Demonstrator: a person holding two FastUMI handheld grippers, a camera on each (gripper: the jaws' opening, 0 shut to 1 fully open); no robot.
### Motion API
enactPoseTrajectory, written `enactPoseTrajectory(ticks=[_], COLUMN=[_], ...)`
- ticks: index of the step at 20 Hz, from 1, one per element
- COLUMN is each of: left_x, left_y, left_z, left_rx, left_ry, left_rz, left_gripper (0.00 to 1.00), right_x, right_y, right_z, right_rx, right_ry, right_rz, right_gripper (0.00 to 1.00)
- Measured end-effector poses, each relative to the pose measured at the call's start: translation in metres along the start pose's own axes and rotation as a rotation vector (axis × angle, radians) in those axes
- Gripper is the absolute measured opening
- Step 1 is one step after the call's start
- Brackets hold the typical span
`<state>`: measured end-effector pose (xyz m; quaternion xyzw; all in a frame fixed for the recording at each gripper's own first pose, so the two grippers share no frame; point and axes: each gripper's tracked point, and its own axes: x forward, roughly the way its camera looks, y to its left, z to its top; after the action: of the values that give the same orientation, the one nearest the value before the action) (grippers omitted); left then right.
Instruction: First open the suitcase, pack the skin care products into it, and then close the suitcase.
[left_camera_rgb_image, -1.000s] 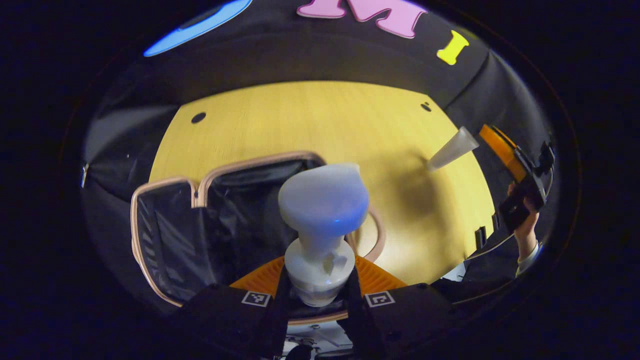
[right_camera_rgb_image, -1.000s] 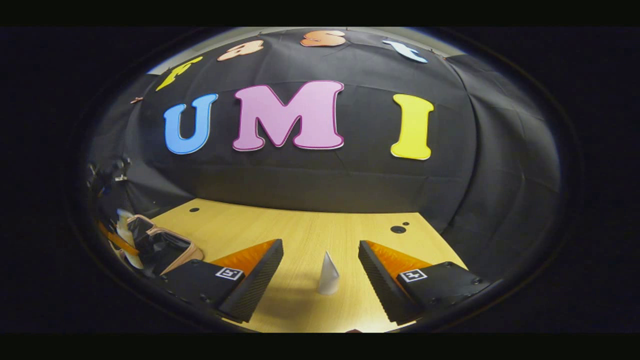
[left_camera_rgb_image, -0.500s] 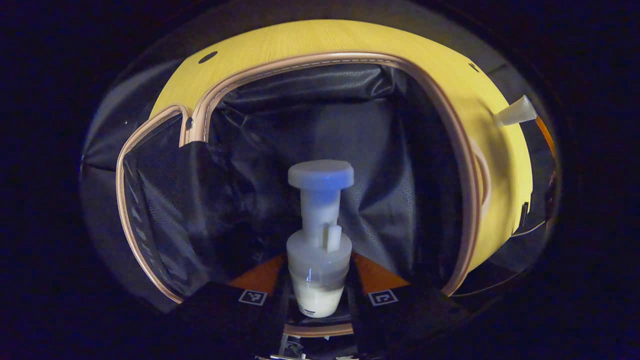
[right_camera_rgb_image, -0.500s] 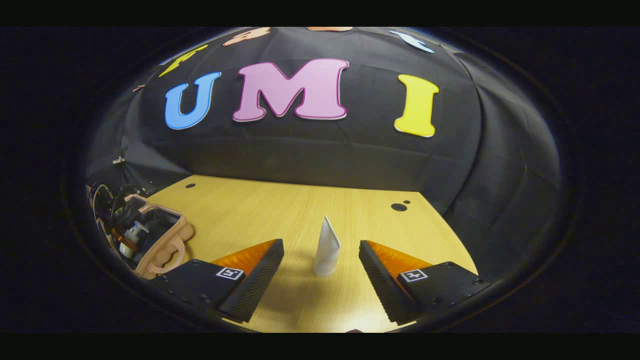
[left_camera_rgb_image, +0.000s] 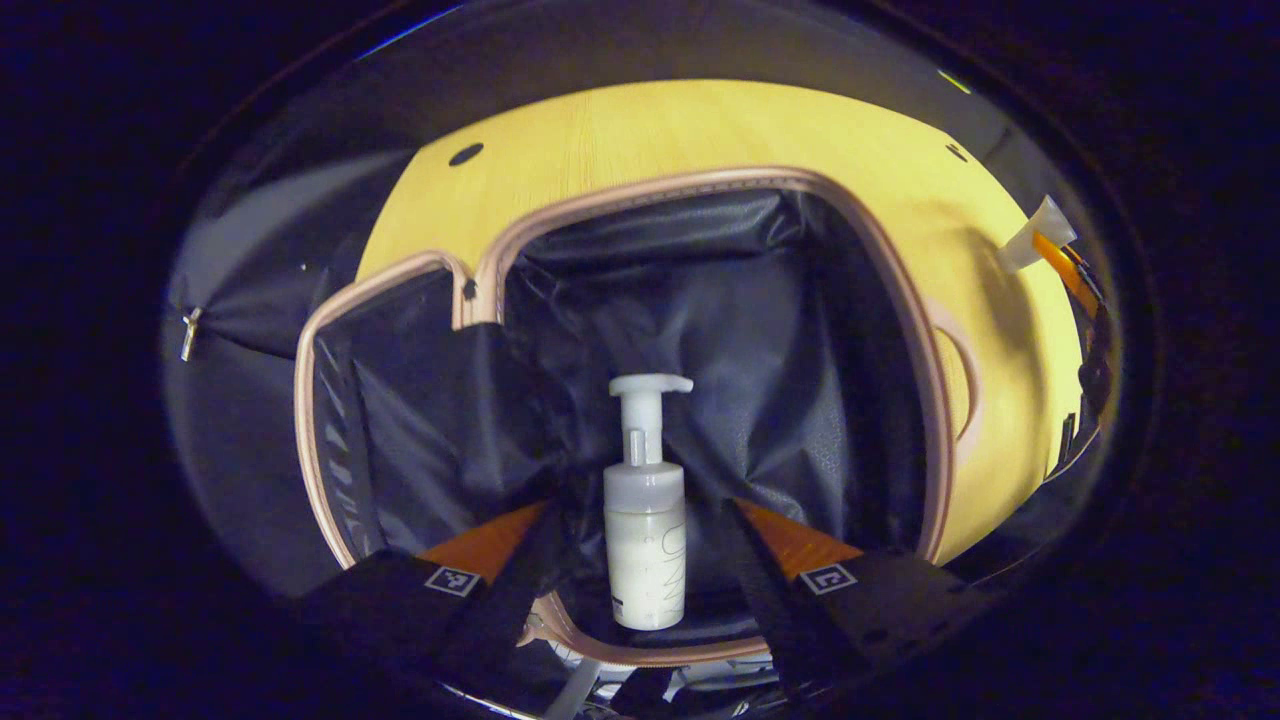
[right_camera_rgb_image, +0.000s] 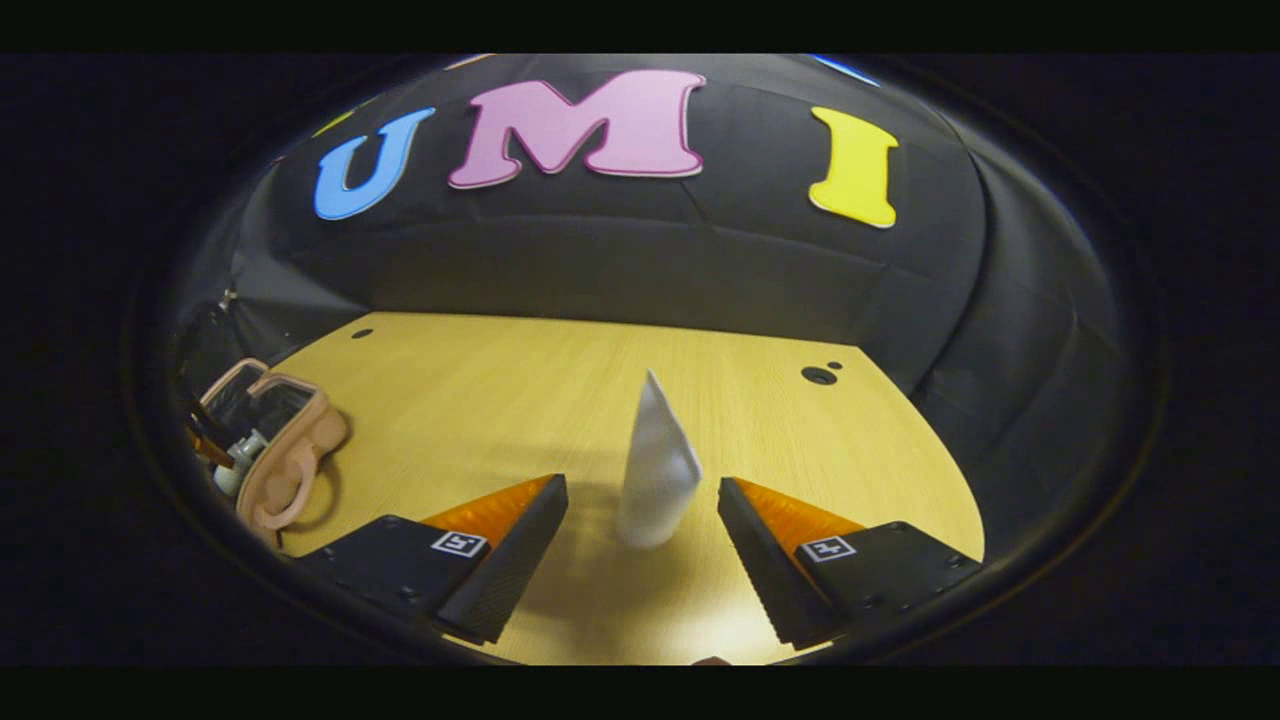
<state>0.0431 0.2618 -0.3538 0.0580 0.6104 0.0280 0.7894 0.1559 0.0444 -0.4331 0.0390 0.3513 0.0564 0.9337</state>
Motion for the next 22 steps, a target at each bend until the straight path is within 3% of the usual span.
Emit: enactPoseTrajectory(ticks=[2,5,6,7,9,10,14,15,16,18,20,22], left_x=[-0.022,-0.045,-0.048,-0.048,-0.051,-0.051,-0.053,-0.054,-0.056,-0.059,-0.063,-0.064], left_y=[-0.004,0.004,0.012,0.019,0.036,0.042,0.044,0.044,0.047,0.058,0.073,0.095], left_z=[0.009,0.006,0.000,-0.007,-0.023,-0.029,-0.041,-0.044,-0.047,-0.058,-0.069,-0.082], left_rx=[-0.043,-0.093,-0.107,-0.125,-0.188,-0.230,-0.402,-0.428,-0.448,-0.478,-0.501,-0.530], left_ry=[-0.077,-0.129,-0.132,-0.134,-0.139,-0.146,-0.235,-0.258,-0.278,-0.305,-0.330,-0.351], left_rz=[-0.032,-0.033,-0.018,-0.006,0.015,0.015,-0.055,-0.074,-0.088,-0.091,-0.086,-0.065], left_gripper=[0.99,0.99,0.99,0.99,0.99,0.99,0.96,0.96,0.95,0.95,0.95,0.95], right_x=[0.014,0.025,0.028,0.028,0.023,0.014,-0.044,-0.066,-0.083,-0.115,-0.146,-0.160], right_y=[-0.003,-0.003,-0.001,-0.001,0.015,0.026,0.104,0.138,0.163,0.230,0.301,0.360], right_z=[-0.007,-0.022,-0.019,-0.018,-0.018,-0.016,0.010,0.014,0.016,0.021,0.019,0.009], right_rx=[0.024,0.070,0.085,0.104,0.161,0.182,0.267,0.251,0.227,0.194,0.239,0.242], right_ry=[0.027,0.088,0.076,0.080,0.117,0.128,0.169,0.192,0.208,0.256,0.340,0.437], right_rz=[0.001,0.005,-0.001,0.004,0.067,0.100,0.318,0.393,0.446,0.566,0.691,0.759], right_gripper=[0.97,0.67,0.50,0.39,0.32,0.38,0.34,0.27,0.34,0.34,0.34,0.34])
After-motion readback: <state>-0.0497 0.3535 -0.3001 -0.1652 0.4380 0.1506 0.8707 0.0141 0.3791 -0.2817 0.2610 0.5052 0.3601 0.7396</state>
